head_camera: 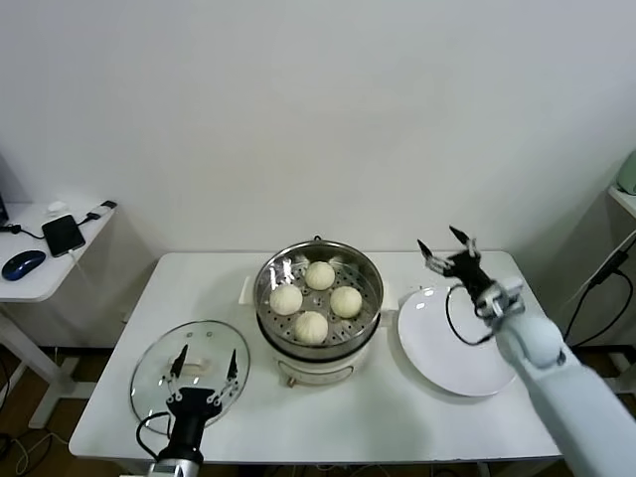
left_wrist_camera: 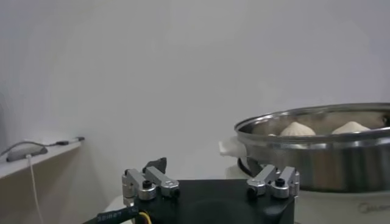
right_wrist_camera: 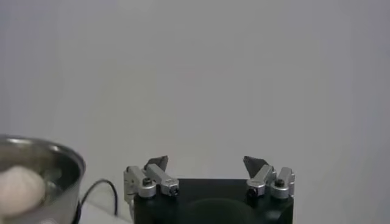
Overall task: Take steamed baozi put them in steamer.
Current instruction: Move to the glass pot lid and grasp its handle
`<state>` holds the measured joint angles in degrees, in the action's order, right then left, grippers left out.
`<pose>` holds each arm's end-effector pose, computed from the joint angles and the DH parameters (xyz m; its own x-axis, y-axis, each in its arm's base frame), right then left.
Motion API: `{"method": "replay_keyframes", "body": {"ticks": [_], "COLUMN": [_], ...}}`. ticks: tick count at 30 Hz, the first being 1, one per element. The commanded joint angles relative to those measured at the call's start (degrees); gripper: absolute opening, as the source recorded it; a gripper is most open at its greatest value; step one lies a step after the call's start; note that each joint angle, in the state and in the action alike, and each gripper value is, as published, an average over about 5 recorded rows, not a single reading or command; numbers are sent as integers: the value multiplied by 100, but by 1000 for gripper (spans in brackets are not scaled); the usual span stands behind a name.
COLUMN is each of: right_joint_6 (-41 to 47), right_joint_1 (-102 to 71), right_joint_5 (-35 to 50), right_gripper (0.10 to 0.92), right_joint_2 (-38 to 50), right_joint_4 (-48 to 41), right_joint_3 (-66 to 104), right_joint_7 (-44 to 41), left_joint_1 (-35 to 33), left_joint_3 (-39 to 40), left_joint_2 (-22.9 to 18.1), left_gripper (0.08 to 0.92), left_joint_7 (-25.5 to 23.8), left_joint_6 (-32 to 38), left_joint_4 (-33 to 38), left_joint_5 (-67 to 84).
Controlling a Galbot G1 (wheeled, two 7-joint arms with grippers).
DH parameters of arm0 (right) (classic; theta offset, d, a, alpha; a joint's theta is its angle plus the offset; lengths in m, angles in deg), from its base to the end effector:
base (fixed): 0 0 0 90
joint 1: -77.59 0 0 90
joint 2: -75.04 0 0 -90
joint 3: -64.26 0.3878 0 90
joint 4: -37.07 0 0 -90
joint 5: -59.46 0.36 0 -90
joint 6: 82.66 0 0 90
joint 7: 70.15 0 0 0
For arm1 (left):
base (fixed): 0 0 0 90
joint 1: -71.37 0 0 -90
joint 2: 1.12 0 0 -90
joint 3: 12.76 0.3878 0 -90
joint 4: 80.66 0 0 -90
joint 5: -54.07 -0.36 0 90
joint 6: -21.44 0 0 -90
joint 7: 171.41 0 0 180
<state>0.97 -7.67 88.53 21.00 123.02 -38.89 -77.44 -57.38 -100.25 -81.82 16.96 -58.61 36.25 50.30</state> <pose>0.3801 -0.1765 -0.3522 -0.9599 -0.2800 0.0153 -0.2797 0.9520 -0.1244 0.1098 0.0225 -0.3756 -0.9998 -0.0009 0.0205 0.0026 0.9860 0.1669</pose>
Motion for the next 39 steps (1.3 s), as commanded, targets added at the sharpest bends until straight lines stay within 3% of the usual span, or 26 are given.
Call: {"method": "replay_keyframes", "body": {"ticks": [1,6,11,15,22,39], "right_joint_6": [-1662,-1603,-1136,-870,-788,-727], "right_joint_1": [-2530,-2772,-2963,-3024,-3006,-2972], "right_joint_5": [-824,-889,-997,-1049,-1051,-1043], "right_gripper": [823,822,823,822,823,823], "right_joint_2": [-1839,-2014,-2041,-2058,-2060,-2059], "right_joint_4": [-179,-103,157,278,277,354], "right_joint_3": [2038,1956,1880,1842,1841,1880], "right_joint_7": [-23,99,276,376,409,491], "left_joint_1": [6,78,114,59,254,1164], "left_joint_3": [-42,-171,-452,-577,-530,-503], "left_joint_2": [100,204,474,716,934,412], "left_gripper": [823,823,823,823,823,823], "left_joint_7": [156,525,1475,1997,2256,2292], "left_joint_6": [312,510,490,-66,-736,-1028], "left_joint_4": [-80,-263,-771,-1408,-2327,-2817], "left_joint_5": [-358,-1361,-4356,-6198,-6528,-7224]}}
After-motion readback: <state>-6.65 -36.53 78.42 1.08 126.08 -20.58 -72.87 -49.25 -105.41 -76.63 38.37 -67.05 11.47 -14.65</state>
